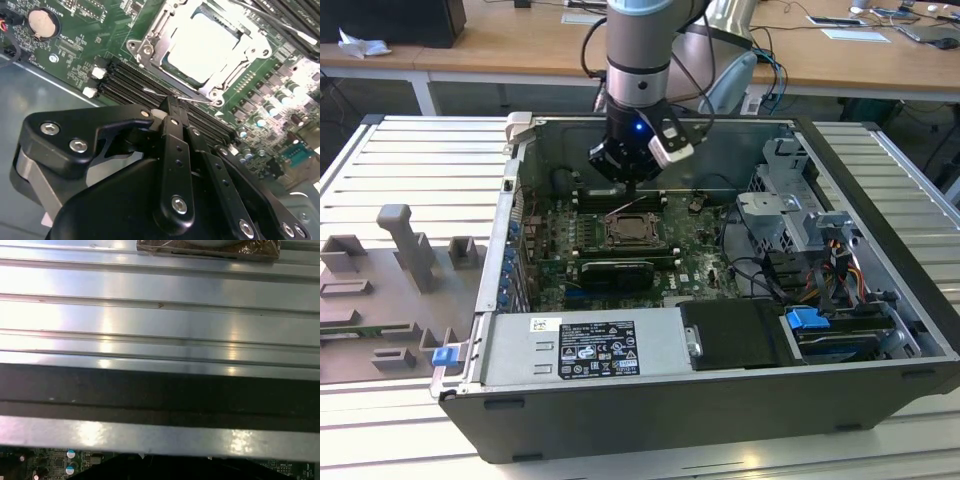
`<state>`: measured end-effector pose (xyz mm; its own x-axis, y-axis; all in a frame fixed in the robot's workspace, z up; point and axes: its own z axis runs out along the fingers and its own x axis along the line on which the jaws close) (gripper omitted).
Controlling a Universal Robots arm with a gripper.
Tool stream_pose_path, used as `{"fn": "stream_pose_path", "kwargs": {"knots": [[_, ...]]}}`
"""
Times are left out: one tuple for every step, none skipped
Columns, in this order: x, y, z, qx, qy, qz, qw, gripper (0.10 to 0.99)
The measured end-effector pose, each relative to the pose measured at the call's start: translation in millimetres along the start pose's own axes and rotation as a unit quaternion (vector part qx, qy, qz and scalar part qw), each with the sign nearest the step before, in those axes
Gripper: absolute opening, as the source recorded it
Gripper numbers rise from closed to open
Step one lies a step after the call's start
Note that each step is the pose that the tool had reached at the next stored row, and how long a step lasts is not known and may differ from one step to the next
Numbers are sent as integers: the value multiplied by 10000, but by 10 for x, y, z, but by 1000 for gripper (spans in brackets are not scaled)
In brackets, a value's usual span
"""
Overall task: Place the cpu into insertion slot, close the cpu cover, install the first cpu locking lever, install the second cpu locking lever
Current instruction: 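Install the first cpu locking lever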
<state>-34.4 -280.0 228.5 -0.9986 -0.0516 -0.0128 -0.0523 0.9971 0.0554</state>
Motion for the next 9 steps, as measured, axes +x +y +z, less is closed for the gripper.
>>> {"fn": "stream_pose_path", "kwargs": {"knots": [[-9, 6, 5, 0, 0, 0, 10000, 106], [-20, 9, 11, 0, 0, 0, 10000, 106], [-30, 10, 16, 0, 0, 0, 10000, 106], [-49, 10, 24, 0, 0, 0, 10000, 106], [-63, 9, 31, 0, 0, 0, 10000, 106], [-70, 8, 36, 0, 0, 0, 10000, 106], [-84, 7, 44, 0, 0, 0, 10000, 106], [-93, 6, 50, 0, 0, 0, 10000, 106], [-102, 5, 58, 0, 0, 0, 10000, 106]]}}
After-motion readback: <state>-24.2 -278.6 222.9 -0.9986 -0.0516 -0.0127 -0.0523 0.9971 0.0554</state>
